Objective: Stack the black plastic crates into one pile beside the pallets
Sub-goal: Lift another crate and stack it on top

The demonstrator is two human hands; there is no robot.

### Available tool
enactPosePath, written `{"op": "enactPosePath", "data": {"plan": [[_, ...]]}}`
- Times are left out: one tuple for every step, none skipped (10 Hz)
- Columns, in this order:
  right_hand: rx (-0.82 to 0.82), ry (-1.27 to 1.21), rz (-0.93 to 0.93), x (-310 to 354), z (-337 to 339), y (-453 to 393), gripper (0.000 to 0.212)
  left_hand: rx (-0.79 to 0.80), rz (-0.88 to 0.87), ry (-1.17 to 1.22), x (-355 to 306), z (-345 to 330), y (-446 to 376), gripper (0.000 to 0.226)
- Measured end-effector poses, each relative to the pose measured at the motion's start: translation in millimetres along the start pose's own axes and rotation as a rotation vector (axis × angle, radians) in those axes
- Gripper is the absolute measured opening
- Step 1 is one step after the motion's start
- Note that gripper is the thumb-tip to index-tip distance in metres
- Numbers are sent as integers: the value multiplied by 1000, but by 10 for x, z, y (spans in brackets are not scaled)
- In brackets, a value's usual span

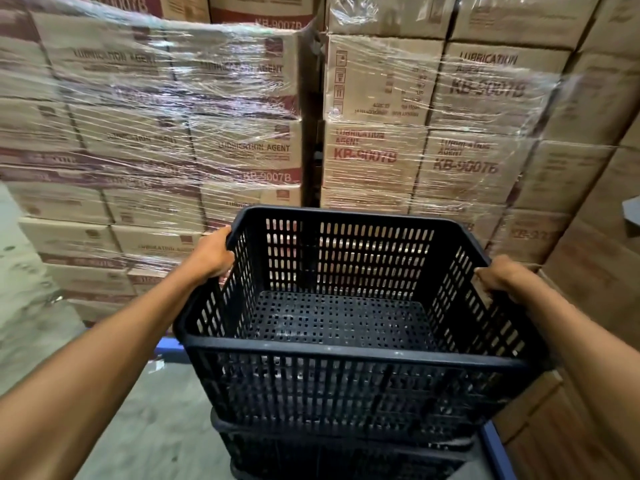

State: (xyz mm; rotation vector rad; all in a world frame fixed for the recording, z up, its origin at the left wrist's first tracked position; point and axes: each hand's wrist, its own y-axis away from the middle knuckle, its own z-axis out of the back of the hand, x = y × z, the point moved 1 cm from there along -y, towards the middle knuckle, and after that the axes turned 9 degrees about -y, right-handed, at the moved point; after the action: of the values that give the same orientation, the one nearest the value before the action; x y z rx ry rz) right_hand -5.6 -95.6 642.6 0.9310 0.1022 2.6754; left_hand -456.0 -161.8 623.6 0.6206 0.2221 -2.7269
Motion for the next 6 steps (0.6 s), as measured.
{"op": "enactPosePath", "data": {"plan": [[38,-1,-18,-37,41,67,23,2,-17,-31,-60,51,85,52],[66,85,-84,-68,28,188,30,50,8,18,-24,35,120,55],[-26,38,-68,-136,-12,104,32,72,31,45,-6,41,125,54],[-74,89,-22,-140,-40,100,43,94,0,44,-4,58,208,62],[-13,100,7,-198,-43,3,58,102,-38,-61,-9,66,387,63],[94,169,72,-454,-55,-364,89,145,-38,-149,89,68,535,74]]}}
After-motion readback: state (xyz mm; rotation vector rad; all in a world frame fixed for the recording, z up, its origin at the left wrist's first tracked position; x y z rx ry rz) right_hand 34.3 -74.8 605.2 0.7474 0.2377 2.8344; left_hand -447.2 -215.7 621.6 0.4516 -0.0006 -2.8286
